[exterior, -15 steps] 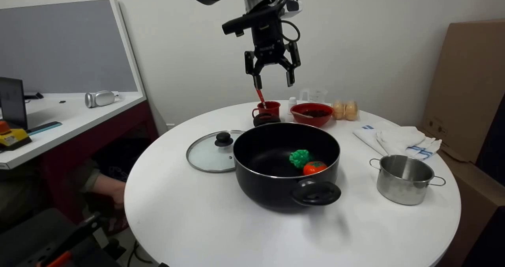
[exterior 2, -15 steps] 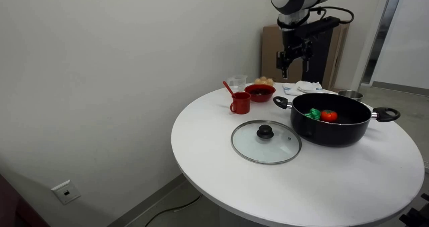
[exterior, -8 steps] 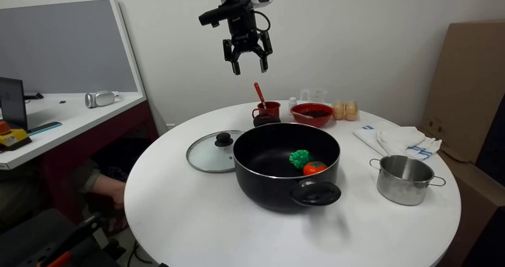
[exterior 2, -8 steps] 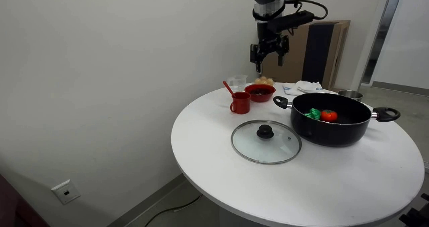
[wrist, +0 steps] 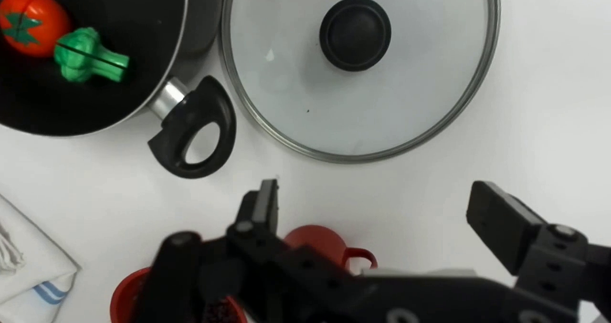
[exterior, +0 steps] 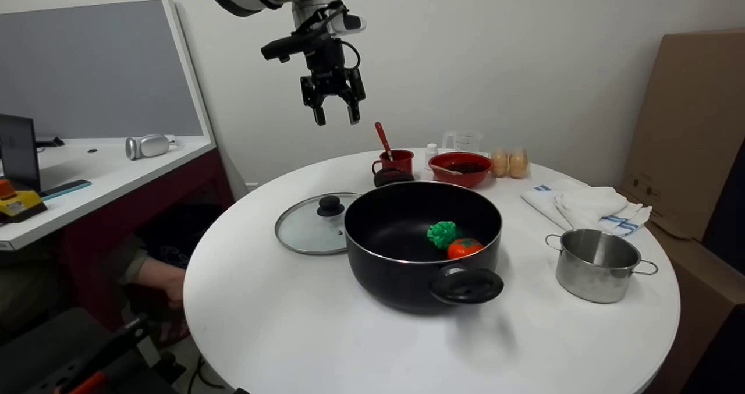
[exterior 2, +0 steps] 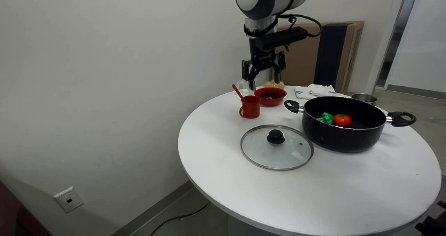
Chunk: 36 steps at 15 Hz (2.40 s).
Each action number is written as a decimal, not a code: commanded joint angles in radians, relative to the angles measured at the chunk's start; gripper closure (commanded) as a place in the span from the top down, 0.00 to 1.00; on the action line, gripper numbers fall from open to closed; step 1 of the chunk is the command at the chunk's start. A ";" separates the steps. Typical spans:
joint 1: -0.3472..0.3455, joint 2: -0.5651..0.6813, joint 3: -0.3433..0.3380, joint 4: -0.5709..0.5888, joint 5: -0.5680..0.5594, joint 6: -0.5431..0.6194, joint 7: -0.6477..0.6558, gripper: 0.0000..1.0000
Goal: Uncover the pot and place the tomato and broccoli toys inside then cover it up again
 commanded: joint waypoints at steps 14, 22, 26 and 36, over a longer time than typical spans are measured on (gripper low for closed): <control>-0.045 -0.267 -0.023 -0.488 0.014 0.185 0.063 1.00; -0.053 -0.134 -0.048 -0.293 0.000 0.150 0.070 1.00; -0.044 -0.046 -0.052 -0.198 0.014 0.130 0.069 1.00; 0.027 0.038 -0.040 -0.182 0.019 0.140 0.099 1.00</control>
